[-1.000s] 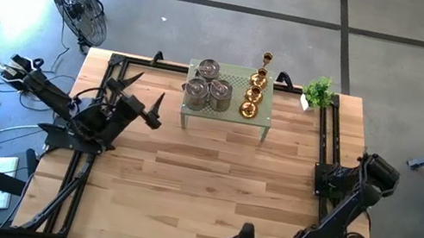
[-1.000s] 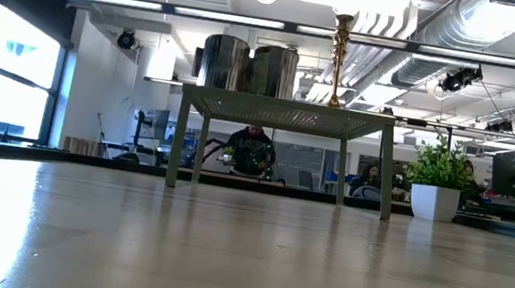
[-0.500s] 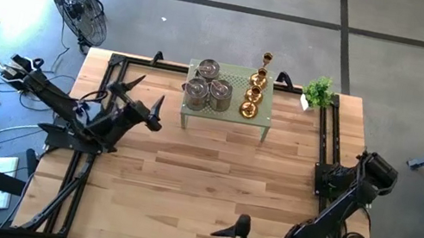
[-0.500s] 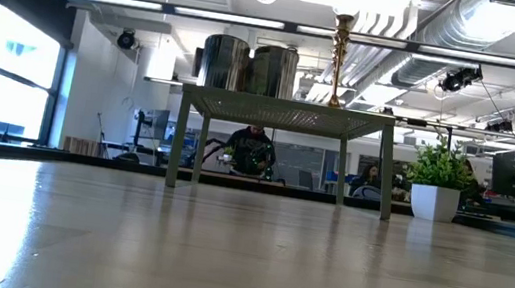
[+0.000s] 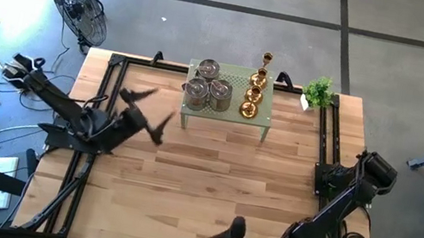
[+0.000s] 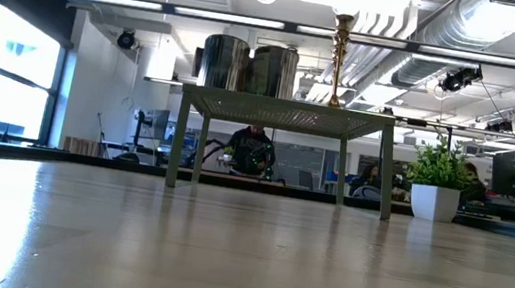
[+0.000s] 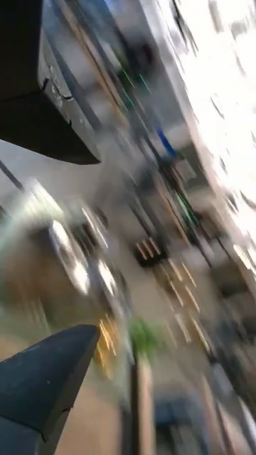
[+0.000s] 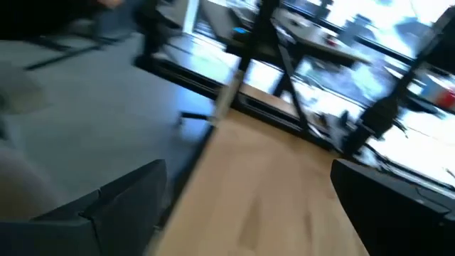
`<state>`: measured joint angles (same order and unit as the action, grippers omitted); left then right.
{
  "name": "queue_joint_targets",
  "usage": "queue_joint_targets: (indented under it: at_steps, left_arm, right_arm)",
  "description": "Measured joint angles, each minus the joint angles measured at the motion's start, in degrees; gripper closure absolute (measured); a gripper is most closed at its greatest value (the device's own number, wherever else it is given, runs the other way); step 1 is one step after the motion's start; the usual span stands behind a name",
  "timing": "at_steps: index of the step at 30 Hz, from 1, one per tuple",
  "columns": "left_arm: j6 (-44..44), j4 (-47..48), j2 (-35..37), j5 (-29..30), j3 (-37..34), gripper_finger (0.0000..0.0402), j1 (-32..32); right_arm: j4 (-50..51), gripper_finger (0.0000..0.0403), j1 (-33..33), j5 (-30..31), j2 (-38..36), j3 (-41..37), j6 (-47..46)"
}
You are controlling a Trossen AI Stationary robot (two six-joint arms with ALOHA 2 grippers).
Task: Pick & Place candle stick holders
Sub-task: Return to Home Position
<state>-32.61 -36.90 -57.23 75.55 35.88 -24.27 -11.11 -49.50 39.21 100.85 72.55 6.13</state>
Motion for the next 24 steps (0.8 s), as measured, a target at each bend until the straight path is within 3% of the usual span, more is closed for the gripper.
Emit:
queue_joint_targets:
  at_steps: [4,7,14,21,24]
  left_arm:
    - [1.9,2.3,1.2,-13.1,0.0,0.0021,-2.9]
    - [6.5,10.0,3.6,-20.7,0.5,0.0021,-3.1]
    - [22.4,36.5,8.6,-43.4,7.0,0.0021,4.0]
    - [28.6,40.1,9.0,-57.7,9.6,0.0021,12.1]
    - [29.9,39.9,9.0,-69.2,9.6,0.0021,14.8]
  right_arm:
    - [-2.0,0.0012,0.0,-5.9,0.0,0.0,2.8]
    - [-2.8,0.0012,0.0,-8.6,0.0,0.0,2.9]
    - [-3.9,0.0012,2.7,-3.0,-0.6,0.0,-5.2]
    - [-3.3,0.0012,7.2,-2.3,-3.4,0.0,-4.5]
    - [-3.3,0.0012,8.8,-2.2,-4.9,0.0,-2.7]
